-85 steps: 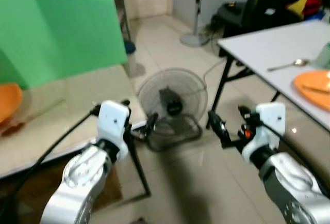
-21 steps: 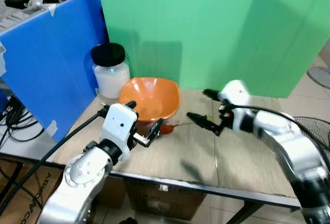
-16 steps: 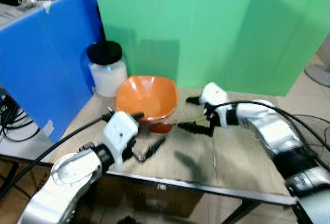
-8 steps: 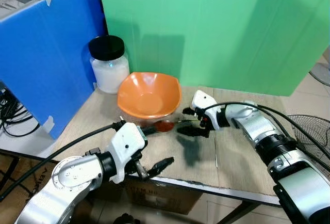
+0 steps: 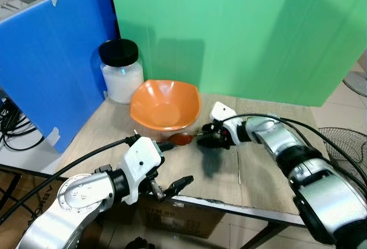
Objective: Setting the table
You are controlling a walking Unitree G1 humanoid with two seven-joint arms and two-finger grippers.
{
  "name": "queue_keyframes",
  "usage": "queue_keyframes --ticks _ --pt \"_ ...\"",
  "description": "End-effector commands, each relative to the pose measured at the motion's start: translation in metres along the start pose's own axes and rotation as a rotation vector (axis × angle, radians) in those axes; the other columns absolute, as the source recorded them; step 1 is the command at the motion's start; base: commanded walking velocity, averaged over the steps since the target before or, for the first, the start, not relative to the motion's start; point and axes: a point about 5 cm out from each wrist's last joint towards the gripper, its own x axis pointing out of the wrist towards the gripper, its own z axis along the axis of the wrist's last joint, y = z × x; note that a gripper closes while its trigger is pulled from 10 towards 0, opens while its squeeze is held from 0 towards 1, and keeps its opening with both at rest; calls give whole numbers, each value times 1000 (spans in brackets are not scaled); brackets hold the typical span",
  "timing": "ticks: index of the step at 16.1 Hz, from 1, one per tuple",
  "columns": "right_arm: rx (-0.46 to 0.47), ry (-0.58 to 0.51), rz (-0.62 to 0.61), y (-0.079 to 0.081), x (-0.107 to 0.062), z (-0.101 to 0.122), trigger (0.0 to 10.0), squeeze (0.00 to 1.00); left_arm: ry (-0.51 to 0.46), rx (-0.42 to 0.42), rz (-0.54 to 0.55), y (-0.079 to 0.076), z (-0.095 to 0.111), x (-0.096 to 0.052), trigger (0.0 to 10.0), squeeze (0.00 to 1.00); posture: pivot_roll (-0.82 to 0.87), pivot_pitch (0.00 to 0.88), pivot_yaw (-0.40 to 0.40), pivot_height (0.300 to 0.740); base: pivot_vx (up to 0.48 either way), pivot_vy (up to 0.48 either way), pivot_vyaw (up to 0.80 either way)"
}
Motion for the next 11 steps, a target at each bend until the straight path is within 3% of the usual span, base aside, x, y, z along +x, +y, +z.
queue_keyframes --ticks 1,11 --pt "-7 -2 -25 -5 -3 3 0 0 -1 7 -5 -2 2 -1 10000 0 137 0 -50 740 0 0 0" --pt "-81 85 21 -1 2 2 0 0 26 11 -42 -6 -1 -1 10000 0 140 0 -55 740 0 0 0"
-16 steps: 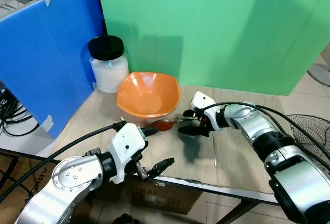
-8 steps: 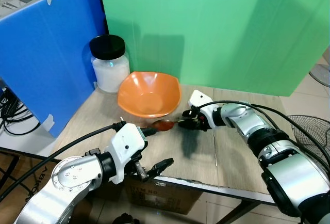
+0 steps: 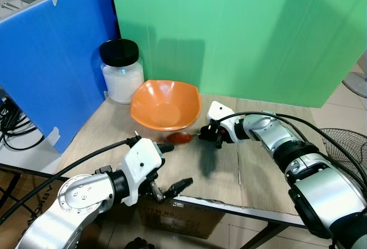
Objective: Setting the table
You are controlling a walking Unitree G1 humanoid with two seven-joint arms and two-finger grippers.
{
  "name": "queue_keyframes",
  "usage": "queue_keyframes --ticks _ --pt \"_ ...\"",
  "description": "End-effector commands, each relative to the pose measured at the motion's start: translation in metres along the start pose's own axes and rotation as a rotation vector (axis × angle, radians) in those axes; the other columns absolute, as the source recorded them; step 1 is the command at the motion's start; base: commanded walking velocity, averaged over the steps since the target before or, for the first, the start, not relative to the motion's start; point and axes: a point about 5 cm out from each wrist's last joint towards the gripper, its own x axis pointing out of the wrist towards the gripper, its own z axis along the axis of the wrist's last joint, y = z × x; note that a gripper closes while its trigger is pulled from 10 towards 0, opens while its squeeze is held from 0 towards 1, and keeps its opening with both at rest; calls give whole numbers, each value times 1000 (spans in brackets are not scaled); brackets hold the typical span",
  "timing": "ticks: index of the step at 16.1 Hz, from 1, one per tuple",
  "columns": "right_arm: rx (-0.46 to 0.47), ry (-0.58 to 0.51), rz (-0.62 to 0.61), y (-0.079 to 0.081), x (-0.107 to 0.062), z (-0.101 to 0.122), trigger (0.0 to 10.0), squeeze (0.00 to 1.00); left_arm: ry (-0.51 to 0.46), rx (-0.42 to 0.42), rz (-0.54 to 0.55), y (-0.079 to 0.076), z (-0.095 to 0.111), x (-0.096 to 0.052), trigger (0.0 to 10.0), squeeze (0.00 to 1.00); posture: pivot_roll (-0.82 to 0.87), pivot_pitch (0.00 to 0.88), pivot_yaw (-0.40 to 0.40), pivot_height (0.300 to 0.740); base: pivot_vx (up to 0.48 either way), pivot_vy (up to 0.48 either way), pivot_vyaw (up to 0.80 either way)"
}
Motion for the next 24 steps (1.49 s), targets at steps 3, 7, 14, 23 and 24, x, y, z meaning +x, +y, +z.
queue_keyframes --ticks 3,7,14,23,24 --pt "-21 40 28 2 0 -3 0 0 4 10 -24 -4 1 0 10000 0 139 0 -56 740 0 0 0" --pt "-39 37 28 2 0 -4 0 0 -1 15 -23 -4 3 1 10000 0 139 0 -57 740 0 0 0" --pt "-152 -84 62 -15 -29 16 0 0 -18 23 4 -4 5 1 10000 0 136 0 -51 740 0 0 0" --pt "-208 -150 146 -17 -67 16 0 0 -35 9 -9 -9 6 7 10000 0 124 0 -48 740 0 0 0" --pt "-198 -147 151 -14 -66 12 0 0 -34 8 -7 -9 6 7 10000 0 125 0 -48 740 0 0 0"
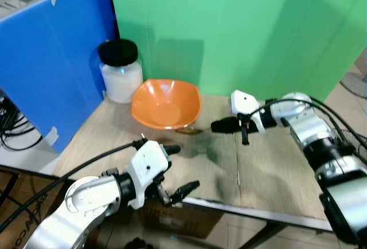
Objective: Setting the table
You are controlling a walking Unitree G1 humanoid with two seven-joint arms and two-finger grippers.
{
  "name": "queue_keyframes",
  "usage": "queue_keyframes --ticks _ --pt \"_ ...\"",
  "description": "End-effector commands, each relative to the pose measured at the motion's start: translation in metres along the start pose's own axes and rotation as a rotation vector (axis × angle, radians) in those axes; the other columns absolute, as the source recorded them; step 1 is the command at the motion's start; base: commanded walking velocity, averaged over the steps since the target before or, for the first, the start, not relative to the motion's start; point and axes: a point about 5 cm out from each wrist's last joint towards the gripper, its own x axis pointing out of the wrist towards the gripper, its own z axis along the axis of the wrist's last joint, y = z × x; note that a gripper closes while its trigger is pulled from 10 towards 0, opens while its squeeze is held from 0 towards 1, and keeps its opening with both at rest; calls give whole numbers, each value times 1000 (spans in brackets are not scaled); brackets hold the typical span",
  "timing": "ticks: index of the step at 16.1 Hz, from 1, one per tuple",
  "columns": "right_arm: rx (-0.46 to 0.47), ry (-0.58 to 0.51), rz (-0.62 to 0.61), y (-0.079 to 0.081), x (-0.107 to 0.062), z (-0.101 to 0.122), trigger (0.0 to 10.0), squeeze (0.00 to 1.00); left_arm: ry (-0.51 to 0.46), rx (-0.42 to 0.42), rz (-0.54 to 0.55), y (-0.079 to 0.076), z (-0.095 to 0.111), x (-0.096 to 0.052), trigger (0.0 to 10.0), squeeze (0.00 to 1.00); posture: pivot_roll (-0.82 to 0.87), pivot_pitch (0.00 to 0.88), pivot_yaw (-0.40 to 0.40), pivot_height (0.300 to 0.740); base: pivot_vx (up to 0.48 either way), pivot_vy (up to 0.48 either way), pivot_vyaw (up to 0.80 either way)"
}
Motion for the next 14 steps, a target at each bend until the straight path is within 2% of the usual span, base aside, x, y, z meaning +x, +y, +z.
queue_keyframes --ticks 1,6,8,9,10,11,14 --pt "-2 -14 -8 0 -5 2 0 0 -7 16 2 -2 3 0 10000 0 125 0 -48 740 0 0 0" --pt "71 -38 -81 19 -6 -19 0 0 -9 14 18 -3 2 1 10000 0 122 0 -53 740 0 0 0" --pt "87 -32 -114 22 -6 -24 0 0 -12 15 19 -4 2 1 10000 0 120 0 -53 740 0 0 0" --pt "89 -20 -152 25 -2 -28 0 0 -15 15 19 -5 3 3 10000 0 115 0 -52 740 0 0 0" --pt "86 -17 -166 27 2 -29 824 0 -17 15 18 -6 3 4 10000 0 114 0 -53 740 0 0 0" --pt "90 -18 -173 29 5 -30 10000 0 -18 16 18 -6 4 5 10000 0 115 0 -54 740 0 0 0" --pt "127 -7 -182 34 11 -36 10000 0 -19 10 8 -8 4 5 10000 0 118 0 -56 740 0 0 0"
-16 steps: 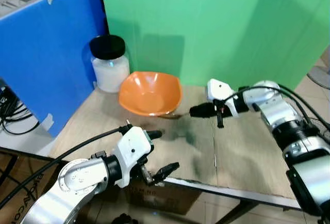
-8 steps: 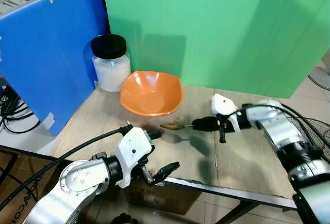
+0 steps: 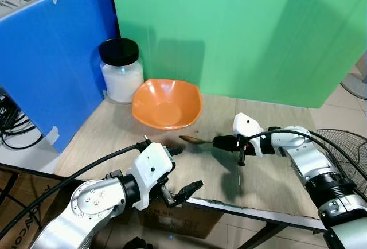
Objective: Setting the table
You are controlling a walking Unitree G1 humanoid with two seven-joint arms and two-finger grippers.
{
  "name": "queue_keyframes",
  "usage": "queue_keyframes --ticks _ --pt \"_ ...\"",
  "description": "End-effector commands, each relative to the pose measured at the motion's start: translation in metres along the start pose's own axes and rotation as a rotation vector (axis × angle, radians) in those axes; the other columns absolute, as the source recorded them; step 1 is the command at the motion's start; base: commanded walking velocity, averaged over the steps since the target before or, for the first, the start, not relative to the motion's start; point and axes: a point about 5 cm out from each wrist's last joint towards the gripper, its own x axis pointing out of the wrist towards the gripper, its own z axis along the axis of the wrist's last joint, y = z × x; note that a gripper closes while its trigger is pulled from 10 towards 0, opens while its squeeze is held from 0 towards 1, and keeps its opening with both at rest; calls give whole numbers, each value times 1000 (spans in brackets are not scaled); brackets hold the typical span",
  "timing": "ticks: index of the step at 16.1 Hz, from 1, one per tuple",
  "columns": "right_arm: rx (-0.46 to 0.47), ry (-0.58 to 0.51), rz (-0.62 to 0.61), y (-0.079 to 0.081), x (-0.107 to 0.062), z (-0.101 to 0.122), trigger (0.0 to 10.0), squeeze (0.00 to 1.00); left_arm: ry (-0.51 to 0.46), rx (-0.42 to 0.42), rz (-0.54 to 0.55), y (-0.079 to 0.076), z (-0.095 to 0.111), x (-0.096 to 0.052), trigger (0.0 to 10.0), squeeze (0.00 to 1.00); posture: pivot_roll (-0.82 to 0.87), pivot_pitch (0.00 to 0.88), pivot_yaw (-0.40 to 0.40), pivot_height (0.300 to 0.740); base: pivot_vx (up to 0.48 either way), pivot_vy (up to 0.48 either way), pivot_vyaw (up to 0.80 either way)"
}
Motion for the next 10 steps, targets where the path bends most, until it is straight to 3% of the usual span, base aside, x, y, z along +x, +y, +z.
queue_keyframes --ticks 1,2,3,4,10 --pt "-3 16 -18 -3 -3 0 10000 0 -14 15 -15 -4 5 0 10000 0 118 0 -56 740 0 0 0" --pt "9 22 -19 -3 -2 -1 10000 671 -13 13 -16 -4 4 0 10000 0 118 0 -59 740 0 0 0" --pt "12 23 -20 -2 -1 -1 10000 671 -13 12 -15 -4 4 0 10000 0 118 0 -59 740 0 0 0" --pt "16 24 -18 -2 0 -1 10000 1000 -12 12 -13 -4 4 0 10000 0 118 0 -61 740 0 0 0" --pt "31 7 -14 -2 8 5 10000 1000 4 12 -10 -3 1 -3 10000 0 119 0 -58 740 0 0 0"
